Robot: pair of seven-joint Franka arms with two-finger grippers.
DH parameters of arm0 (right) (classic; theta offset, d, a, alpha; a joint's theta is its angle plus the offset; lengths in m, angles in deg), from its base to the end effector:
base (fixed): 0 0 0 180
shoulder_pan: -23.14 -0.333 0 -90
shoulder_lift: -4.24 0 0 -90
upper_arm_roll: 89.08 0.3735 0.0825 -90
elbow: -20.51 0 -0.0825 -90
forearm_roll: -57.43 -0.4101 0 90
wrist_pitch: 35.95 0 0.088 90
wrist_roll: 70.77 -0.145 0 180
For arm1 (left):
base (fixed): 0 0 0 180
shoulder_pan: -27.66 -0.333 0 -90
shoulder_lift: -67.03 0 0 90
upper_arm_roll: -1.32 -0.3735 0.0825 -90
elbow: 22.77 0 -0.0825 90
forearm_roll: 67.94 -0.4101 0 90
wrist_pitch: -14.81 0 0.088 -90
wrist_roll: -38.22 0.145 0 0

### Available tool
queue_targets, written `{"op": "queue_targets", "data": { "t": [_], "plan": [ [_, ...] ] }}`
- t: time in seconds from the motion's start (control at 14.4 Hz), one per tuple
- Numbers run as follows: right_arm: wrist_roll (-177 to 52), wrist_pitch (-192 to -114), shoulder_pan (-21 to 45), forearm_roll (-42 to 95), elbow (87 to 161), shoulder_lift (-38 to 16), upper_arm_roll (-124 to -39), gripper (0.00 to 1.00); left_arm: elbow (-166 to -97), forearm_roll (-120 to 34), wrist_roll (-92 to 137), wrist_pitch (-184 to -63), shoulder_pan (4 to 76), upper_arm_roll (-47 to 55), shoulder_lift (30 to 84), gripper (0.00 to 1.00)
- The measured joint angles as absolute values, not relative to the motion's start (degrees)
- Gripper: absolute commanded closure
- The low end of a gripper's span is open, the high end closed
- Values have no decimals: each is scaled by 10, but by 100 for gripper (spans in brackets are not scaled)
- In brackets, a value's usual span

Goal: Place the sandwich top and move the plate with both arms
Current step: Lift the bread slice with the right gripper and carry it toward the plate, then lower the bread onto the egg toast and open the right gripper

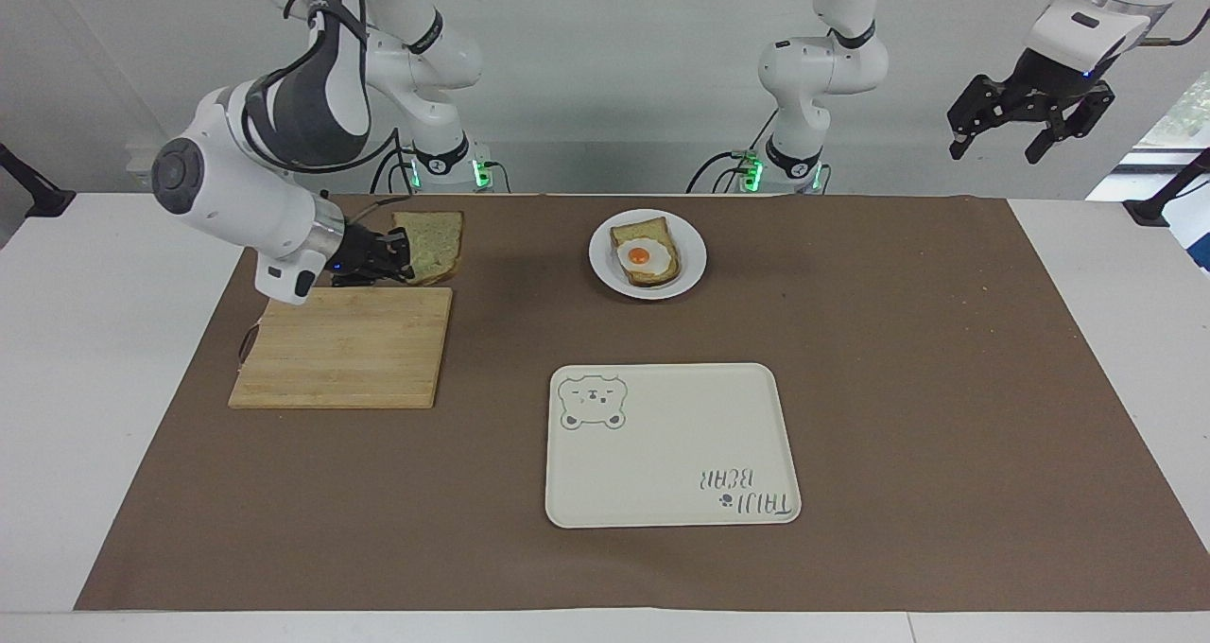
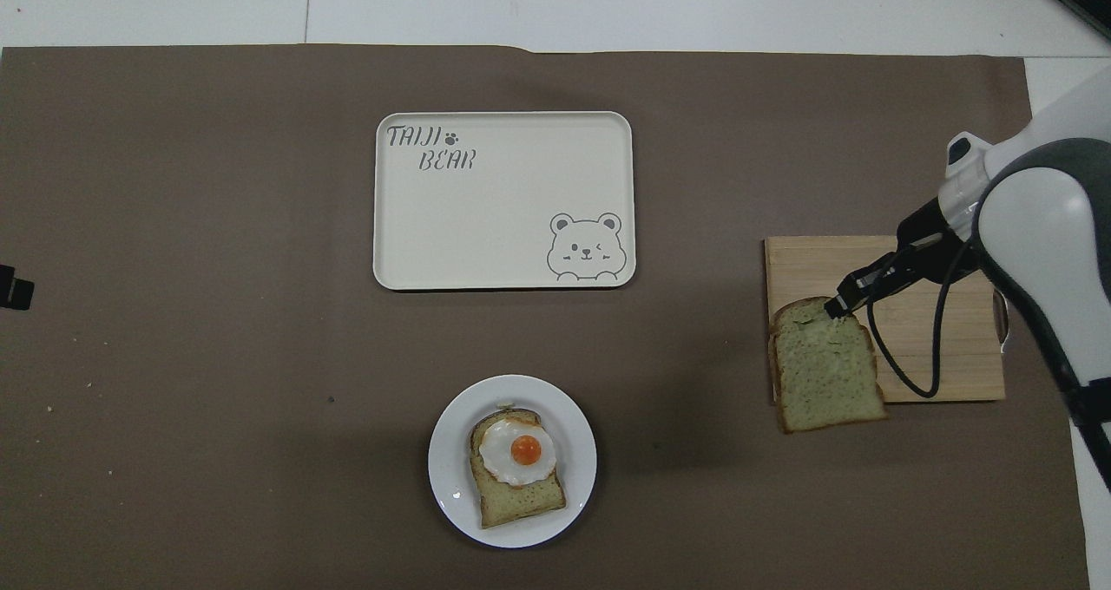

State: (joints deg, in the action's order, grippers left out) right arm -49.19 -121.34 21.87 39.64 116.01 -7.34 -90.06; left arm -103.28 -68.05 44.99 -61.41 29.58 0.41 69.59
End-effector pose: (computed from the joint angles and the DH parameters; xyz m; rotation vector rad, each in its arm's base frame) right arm 0.6021 0.0501 0.4803 -2.6965 -0.4723 0.4360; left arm 0.5331 -0.0088 0.7285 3.1337 -0.2124 -0.0475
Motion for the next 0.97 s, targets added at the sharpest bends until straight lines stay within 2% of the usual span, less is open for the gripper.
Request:
{"op": "queue_targets", "data": {
  "t": [0.56, 0.97],
  "plan": [
    [-608, -1251, 99, 350, 1169, -65, -897, 100, -1033, -680, 450, -614, 296, 4, 696, 0],
    [-670, -1367, 1, 296, 1196, -72, -896, 100, -1033, -680, 450, -614, 296, 4, 696, 0]
  ]
}}
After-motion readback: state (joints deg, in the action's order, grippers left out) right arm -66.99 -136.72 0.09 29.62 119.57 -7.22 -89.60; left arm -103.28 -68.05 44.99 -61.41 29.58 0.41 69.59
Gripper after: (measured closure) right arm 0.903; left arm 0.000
